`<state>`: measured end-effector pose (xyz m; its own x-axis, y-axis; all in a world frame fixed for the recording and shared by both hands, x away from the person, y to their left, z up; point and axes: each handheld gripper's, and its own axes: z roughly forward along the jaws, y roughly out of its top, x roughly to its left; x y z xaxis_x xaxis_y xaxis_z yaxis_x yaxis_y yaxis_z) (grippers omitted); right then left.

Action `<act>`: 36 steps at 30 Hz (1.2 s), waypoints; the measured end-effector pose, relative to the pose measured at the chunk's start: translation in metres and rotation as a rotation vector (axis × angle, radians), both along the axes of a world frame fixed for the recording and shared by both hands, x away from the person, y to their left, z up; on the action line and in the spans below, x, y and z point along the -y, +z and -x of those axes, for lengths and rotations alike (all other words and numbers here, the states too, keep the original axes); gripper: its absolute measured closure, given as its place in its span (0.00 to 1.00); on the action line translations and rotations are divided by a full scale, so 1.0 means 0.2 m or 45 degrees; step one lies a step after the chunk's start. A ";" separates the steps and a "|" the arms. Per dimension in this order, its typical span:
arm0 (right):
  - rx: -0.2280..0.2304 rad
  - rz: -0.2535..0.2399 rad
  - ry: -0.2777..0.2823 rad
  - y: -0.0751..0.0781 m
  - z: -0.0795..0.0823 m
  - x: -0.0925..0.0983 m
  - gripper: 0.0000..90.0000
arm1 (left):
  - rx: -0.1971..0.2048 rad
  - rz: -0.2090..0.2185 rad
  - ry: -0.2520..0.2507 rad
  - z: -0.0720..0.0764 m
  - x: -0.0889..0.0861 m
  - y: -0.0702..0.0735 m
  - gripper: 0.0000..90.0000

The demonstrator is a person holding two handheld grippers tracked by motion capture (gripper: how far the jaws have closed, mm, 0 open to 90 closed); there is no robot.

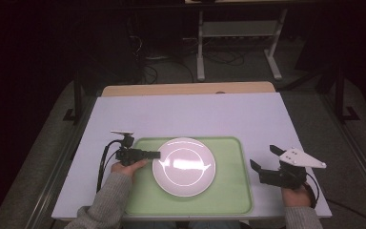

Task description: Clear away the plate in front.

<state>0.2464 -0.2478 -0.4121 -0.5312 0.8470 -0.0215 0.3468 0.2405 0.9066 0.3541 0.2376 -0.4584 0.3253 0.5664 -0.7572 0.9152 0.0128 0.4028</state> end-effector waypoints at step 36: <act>-0.006 0.002 0.002 0.00 0.00 0.00 0.15 | 0.037 -0.116 -0.036 0.07 -0.04 -0.01 0.90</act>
<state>0.2463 -0.2477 -0.4127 -0.5325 0.8462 -0.0198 0.3510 0.2421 0.9045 0.3402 0.2458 -0.4598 0.3633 0.6228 -0.6930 0.9027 -0.0511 0.4273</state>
